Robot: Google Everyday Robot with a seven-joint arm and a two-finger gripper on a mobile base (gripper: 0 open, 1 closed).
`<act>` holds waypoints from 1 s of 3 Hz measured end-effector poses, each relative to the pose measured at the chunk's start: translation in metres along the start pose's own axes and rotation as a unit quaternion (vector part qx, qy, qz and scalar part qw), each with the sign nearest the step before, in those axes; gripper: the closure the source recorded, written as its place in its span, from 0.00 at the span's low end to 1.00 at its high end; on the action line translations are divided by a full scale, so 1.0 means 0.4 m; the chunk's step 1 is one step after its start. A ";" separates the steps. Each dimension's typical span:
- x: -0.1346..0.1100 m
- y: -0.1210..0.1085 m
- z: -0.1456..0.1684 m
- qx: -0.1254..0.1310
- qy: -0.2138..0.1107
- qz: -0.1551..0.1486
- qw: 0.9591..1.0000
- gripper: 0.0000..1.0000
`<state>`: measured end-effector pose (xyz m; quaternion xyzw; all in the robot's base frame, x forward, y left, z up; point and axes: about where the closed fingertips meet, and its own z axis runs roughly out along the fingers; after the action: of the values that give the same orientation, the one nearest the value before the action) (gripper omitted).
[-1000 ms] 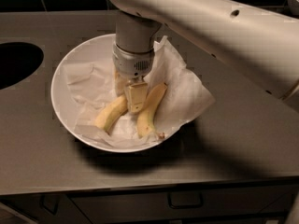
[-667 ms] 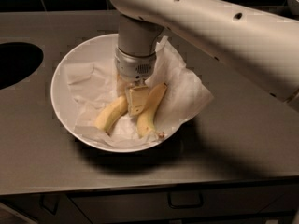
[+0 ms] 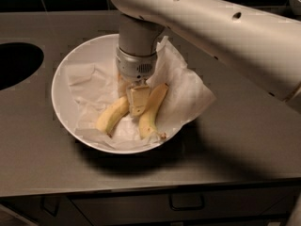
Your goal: Pick banana from white bowl
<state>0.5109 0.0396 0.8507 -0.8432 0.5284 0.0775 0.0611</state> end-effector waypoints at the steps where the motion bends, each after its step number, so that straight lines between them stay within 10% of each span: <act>1: 0.000 0.000 0.000 0.000 0.000 0.000 1.000 0.64; 3: 0.000 0.000 0.000 0.000 0.000 0.000 1.000 1.00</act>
Offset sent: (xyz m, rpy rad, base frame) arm 0.0000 0.0000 0.0000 0.0000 0.0000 0.0000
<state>0.5109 0.0397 0.8508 -0.8432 0.5284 0.0774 0.0612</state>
